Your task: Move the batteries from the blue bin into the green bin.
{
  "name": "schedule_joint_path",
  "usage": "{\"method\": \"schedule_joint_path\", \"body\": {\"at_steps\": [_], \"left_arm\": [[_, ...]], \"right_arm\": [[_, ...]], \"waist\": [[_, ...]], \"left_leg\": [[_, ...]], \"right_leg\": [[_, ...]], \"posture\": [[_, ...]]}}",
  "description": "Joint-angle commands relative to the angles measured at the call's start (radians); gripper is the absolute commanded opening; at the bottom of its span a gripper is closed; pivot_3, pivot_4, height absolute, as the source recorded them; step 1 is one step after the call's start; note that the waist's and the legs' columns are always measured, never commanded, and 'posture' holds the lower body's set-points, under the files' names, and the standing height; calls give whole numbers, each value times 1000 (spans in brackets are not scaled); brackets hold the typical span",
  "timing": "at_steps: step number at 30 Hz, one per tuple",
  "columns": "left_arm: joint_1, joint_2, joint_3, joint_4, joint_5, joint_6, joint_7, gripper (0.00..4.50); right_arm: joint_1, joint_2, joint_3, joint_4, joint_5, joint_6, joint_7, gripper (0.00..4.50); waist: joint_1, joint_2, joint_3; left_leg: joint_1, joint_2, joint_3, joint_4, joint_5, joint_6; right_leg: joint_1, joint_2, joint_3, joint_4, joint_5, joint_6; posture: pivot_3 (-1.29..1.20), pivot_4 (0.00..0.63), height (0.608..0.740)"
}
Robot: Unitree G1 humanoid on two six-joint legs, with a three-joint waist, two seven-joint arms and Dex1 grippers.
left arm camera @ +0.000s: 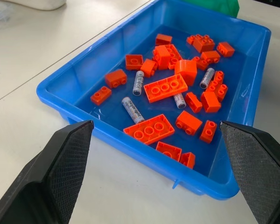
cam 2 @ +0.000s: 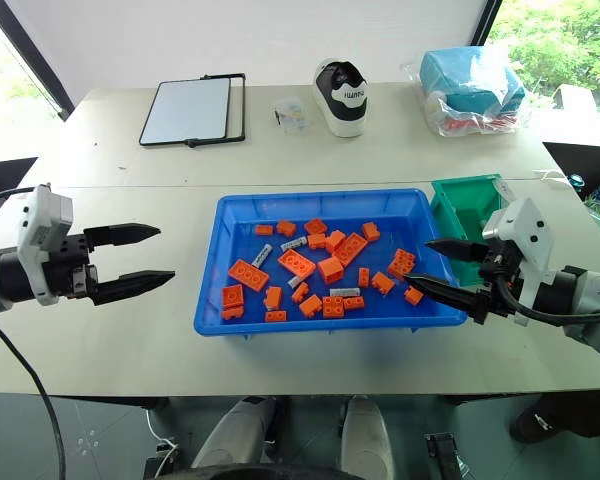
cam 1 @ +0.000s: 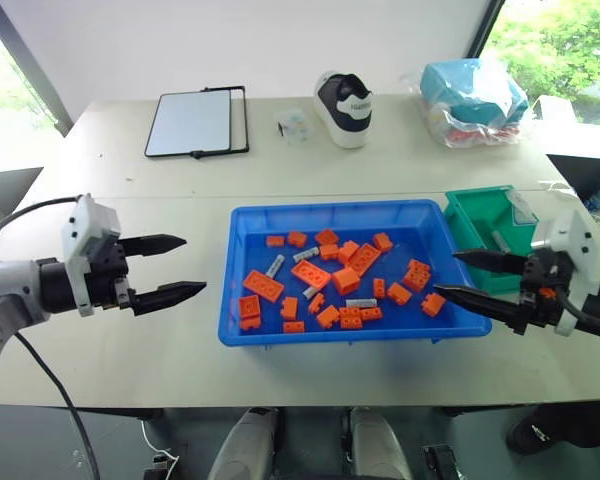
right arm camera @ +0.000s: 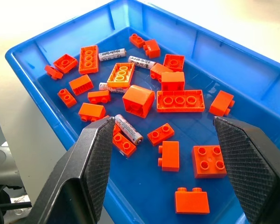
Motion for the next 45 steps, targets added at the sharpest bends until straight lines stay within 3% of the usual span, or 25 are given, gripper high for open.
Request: {"method": "schedule_joint_path", "body": {"at_steps": [1,24,26,30,33,38,45], "left_arm": [[-9,14,13,-12,-10,-3,-7,4500],[-63,25,-15,-15,-25,33,-1,4500],[-84,23,-25,-18,-34,36,-7,4500],[-103,20,-46,-27,-43,41,-10,4500],[-98,26,-73,-34,-30,33,-29,4500],[-115,52,-87,-29,-30,27,-72,4500],[-88,63,-63,-52,-35,28,-86,4500]], "right_arm": [[-3,8,-23,-9,-5,-18,7,3451],[-85,2,39,23,-61,-19,6,3451],[-128,-8,80,35,-58,-6,8,3451],[-274,-13,200,46,-40,51,-20,4392],[-417,31,363,43,-84,100,-90,4392],[-623,206,648,49,-149,175,-160,4392],[-781,421,876,193,-278,267,-250,4392]], "waist": [[0,0,0],[0,0,0],[-2,0,0],[-5,0,0],[-6,0,0],[-7,0,1],[-7,0,1]], "left_leg": [[0,0,0,0,0,0],[0,0,0,0,0,0],[0,0,0,0,0,0],[0,0,0,0,0,0],[0,0,1,-1,0,0],[0,0,0,-1,0,0],[-1,-2,0,-1,0,0]], "right_leg": [[0,0,0,0,0,0],[0,0,0,0,0,0],[0,0,0,0,0,0],[-1,0,0,0,0,0],[-1,0,0,0,0,0],[-2,0,1,1,0,0],[-3,1,0,1,1,0]], "posture": [[0,150,731],[0,150,731],[0,150,731],[0,150,731],[0,150,731],[0,150,731],[0,150,731]]}}
